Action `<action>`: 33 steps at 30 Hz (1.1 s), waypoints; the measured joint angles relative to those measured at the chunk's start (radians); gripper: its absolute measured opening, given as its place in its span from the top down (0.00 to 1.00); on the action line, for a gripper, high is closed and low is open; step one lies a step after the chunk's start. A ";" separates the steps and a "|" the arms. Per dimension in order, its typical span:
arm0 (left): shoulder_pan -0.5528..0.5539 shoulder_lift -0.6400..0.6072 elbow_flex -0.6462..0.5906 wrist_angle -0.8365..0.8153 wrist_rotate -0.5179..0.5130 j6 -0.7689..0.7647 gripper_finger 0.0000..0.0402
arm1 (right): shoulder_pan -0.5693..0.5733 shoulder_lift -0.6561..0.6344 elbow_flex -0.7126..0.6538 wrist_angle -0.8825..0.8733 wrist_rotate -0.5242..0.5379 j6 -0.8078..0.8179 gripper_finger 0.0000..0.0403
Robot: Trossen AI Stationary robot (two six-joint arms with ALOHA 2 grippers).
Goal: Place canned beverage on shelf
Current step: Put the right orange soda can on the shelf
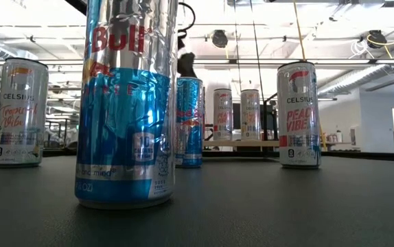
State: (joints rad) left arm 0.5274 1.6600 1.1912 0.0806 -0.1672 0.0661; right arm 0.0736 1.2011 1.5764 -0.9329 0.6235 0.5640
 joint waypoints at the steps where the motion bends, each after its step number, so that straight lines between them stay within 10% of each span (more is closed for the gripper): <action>1: 0.000 -0.010 0.000 -0.014 -0.005 0.000 0.08 | 0.000 0.000 0.000 0.000 0.000 0.000 0.12; 7: 0.002 -0.012 0.002 -0.023 -0.016 -0.008 0.26 | 0.000 0.000 0.000 0.001 0.000 0.000 0.12; 18: 0.023 -0.012 0.002 -0.019 0.144 -0.035 0.97 | 0.000 0.000 0.000 0.000 0.000 0.000 0.12; 33: 0.054 0.022 0.000 -0.097 0.239 -0.035 1.00 | 0.000 0.000 0.000 0.000 0.000 0.021 0.12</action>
State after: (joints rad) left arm 0.5813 1.6823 1.1912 -0.0167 0.0719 0.0315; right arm 0.0736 1.2011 1.5764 -0.9325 0.6235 0.5849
